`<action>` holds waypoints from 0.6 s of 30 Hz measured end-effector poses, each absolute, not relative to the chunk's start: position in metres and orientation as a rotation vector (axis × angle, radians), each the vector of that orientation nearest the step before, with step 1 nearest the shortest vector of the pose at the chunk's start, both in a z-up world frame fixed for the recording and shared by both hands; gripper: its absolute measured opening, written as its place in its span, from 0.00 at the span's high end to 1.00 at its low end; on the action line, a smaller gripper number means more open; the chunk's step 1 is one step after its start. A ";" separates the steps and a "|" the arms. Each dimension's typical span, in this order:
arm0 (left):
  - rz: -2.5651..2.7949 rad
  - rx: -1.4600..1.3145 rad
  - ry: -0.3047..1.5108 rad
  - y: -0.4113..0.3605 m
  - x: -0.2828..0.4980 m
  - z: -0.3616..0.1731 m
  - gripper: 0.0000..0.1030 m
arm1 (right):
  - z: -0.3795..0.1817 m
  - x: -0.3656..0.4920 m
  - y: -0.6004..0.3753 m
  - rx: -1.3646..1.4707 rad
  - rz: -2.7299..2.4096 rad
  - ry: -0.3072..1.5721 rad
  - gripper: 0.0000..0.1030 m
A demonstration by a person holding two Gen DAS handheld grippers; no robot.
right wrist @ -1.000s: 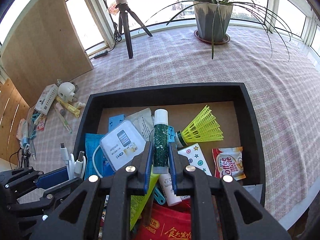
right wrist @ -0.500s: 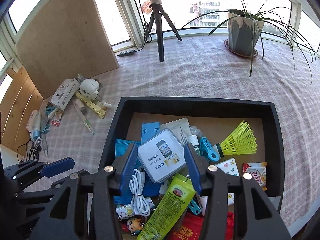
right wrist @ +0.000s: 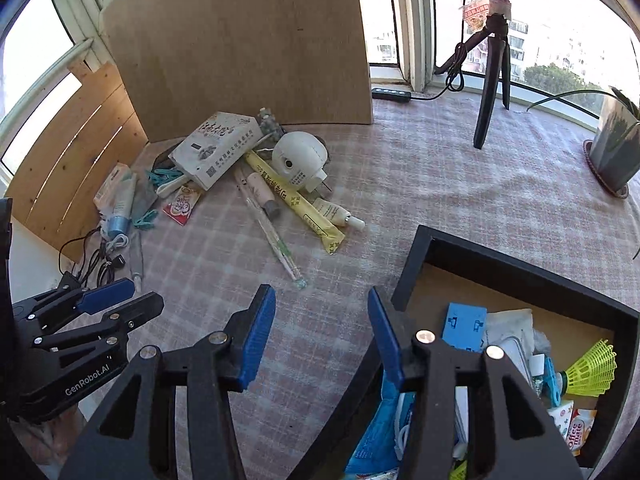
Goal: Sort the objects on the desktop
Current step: 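Open both tools and move them back over the scattered items, then grasp the grey ANEW tube with the left tool while the right tool grasps a wooden stick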
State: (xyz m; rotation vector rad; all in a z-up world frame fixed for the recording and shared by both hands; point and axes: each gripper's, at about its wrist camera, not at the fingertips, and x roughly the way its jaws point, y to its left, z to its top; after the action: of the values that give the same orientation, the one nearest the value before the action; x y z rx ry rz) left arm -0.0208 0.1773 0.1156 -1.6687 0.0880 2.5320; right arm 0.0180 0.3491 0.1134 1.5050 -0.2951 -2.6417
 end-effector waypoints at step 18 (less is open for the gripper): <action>2.700 -1.689 0.025 0.090 -0.047 0.112 0.64 | 0.089 -0.059 0.272 1.553 -2.475 -0.154 0.54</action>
State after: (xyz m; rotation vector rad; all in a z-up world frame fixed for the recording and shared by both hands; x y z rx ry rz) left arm -0.0470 0.0903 0.1116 -1.6892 0.0251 2.7000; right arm -0.0590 0.2717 0.0885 1.5531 -0.1542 -2.4754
